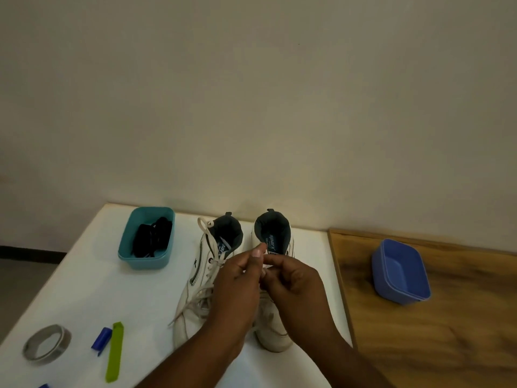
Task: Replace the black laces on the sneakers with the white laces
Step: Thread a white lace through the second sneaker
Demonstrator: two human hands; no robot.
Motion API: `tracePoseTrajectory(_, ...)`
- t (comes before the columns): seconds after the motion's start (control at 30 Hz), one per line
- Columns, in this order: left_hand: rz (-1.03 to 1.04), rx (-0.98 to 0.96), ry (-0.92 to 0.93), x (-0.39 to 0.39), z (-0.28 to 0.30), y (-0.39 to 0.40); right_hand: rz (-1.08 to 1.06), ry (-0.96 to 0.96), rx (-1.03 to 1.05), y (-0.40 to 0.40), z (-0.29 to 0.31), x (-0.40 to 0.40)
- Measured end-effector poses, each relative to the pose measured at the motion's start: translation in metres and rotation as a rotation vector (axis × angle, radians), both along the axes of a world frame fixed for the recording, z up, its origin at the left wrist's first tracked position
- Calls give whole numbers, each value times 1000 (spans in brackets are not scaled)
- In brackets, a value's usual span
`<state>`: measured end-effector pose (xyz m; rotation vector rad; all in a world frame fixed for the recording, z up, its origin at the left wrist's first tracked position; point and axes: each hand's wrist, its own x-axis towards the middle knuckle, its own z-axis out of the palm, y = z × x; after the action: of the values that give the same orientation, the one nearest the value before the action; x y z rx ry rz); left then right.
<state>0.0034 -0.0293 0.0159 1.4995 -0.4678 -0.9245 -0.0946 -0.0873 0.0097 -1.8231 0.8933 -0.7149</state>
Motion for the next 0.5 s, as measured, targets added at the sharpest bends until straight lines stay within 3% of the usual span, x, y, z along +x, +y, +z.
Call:
tracePoseTrajectory(0.1, 3, -24, 76, -3, -1, -1, -6, -7, 54, 0, -7, 2)
tracePoseTrajectory(0.23, -48, -51, 29, -5, 1, -1, -21, -79, 125, 5, -11, 7)
tracePoseTrajectory(0.5, 3, -40, -85, 4, -1, 0, -25, -104, 72, -5, -8, 5)
